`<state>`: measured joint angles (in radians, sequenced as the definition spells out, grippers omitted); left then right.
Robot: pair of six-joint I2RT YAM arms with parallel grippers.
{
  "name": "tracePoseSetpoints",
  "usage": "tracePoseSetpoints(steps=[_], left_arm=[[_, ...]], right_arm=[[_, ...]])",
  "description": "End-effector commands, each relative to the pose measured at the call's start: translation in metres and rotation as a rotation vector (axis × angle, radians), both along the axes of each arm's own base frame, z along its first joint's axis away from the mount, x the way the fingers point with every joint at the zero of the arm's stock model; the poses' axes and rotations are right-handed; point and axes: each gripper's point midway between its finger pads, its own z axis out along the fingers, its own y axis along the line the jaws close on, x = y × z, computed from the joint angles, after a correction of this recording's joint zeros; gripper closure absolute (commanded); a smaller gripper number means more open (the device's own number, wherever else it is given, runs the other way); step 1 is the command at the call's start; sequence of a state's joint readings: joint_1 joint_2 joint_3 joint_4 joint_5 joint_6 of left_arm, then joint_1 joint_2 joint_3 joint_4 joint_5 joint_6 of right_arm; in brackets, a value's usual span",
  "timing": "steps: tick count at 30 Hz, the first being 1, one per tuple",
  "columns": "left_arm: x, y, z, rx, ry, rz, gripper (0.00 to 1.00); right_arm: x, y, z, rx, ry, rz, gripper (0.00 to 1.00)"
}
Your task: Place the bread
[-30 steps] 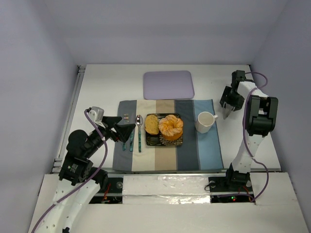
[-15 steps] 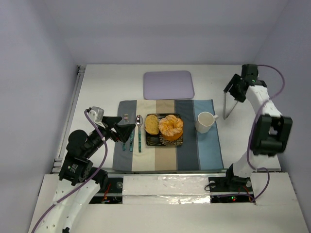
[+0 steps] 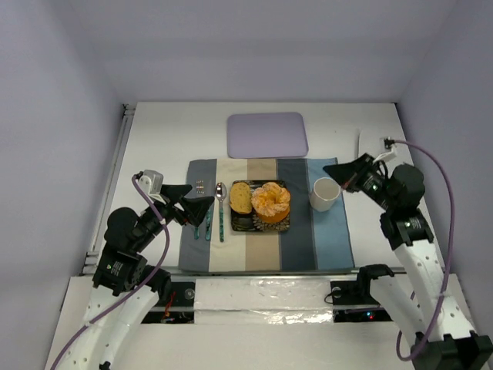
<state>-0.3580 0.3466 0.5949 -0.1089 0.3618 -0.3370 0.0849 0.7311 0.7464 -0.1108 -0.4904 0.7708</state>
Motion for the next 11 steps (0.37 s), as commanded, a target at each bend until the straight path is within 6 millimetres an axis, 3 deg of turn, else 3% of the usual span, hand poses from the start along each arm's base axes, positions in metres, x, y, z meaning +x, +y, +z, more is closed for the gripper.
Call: tracePoseSetpoints(steps=[1, 6, 11], left_arm=[[0.002, 0.001, 0.011, -0.009, -0.059, 0.008, 0.12], [0.004, 0.002, 0.01, -0.009, -0.062, 0.021, 0.14], [0.01, 0.0, 0.003, 0.001, -0.031, 0.022, 0.14]], right_arm=[[-0.044, 0.042, 0.018, 0.068, -0.105, 0.244, 1.0], [-0.075, 0.074, 0.0, 0.084, -0.076, 0.399, 0.98], [-0.082, 0.104, -0.019, 0.048, -0.037, 0.472, 0.88]])
